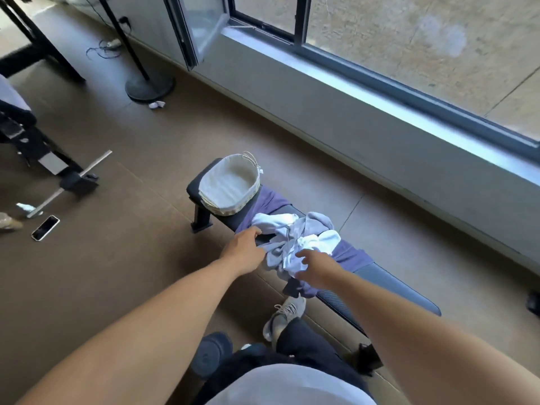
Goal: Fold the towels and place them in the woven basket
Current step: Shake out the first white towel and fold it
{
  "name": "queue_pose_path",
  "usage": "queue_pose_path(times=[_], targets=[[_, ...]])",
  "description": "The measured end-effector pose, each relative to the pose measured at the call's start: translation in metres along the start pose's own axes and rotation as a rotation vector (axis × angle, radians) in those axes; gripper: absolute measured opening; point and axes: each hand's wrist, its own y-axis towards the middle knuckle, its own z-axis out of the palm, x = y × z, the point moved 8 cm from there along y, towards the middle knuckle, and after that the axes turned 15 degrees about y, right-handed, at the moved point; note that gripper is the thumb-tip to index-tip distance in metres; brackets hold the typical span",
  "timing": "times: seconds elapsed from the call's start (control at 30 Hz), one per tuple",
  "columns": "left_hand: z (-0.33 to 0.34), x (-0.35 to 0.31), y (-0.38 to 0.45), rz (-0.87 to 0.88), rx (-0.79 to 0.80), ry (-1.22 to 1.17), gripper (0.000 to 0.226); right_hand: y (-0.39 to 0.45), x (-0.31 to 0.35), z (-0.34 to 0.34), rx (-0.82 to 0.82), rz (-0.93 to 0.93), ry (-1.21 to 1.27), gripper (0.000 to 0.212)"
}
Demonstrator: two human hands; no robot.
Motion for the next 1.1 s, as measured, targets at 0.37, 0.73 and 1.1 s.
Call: queue_pose_path(times=[0.37, 0.73, 1.1], targets=[[-0.049, -0.007, 0.077, 0.087, 0.076, 0.150, 0.049, 0.077, 0.029, -0.060, -0.106, 0.013, 0.161, 0.059], [-0.064, 0.001, 0.177, 0.367, 0.182, 0.294, 0.053, 0.110, 0.025, -0.035, -0.323, 0.232, 0.513, 0.060], [0.046, 0.077, 0.270, 0.442, 0.261, 0.200, 0.056, 0.221, 0.029, 0.068, -0.314, 0.196, 0.317, 0.058]])
